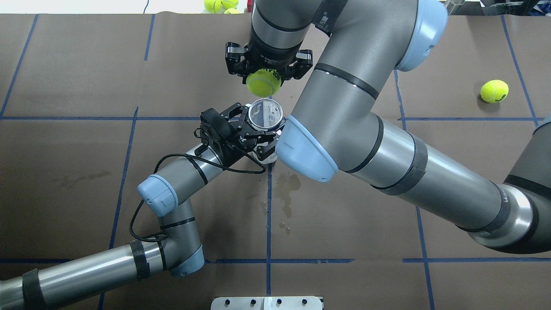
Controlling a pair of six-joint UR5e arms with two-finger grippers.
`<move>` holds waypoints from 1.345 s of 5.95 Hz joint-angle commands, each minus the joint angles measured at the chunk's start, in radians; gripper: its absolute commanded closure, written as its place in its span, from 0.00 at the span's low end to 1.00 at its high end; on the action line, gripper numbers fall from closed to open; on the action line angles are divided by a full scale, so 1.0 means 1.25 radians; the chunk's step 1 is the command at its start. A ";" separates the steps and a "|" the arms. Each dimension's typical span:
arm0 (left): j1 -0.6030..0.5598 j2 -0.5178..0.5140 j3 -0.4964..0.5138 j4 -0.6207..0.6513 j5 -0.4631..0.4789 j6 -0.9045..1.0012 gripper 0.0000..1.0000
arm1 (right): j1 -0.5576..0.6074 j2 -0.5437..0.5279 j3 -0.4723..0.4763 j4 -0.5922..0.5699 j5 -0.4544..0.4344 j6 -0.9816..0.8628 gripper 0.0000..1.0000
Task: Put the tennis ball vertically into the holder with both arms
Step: 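Carry the ball with the right gripper above the can's opening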
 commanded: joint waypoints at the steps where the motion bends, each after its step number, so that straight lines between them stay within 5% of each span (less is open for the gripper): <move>1: 0.000 0.000 0.000 -0.001 0.000 0.000 0.13 | -0.034 -0.003 -0.019 0.000 -0.051 -0.001 0.84; 4: 0.000 0.004 0.000 -0.001 0.000 0.000 0.13 | -0.038 -0.014 -0.028 0.001 -0.073 -0.006 0.76; 5: 0.000 0.004 0.000 -0.001 0.000 0.000 0.13 | -0.042 -0.020 -0.027 0.000 -0.083 -0.009 0.62; 7: 0.000 0.005 0.000 -0.002 0.001 0.000 0.13 | -0.049 -0.015 -0.027 0.001 -0.097 -0.004 0.13; 8: 0.000 0.005 0.000 -0.002 0.001 0.000 0.13 | -0.049 -0.014 -0.027 0.000 -0.097 -0.002 0.12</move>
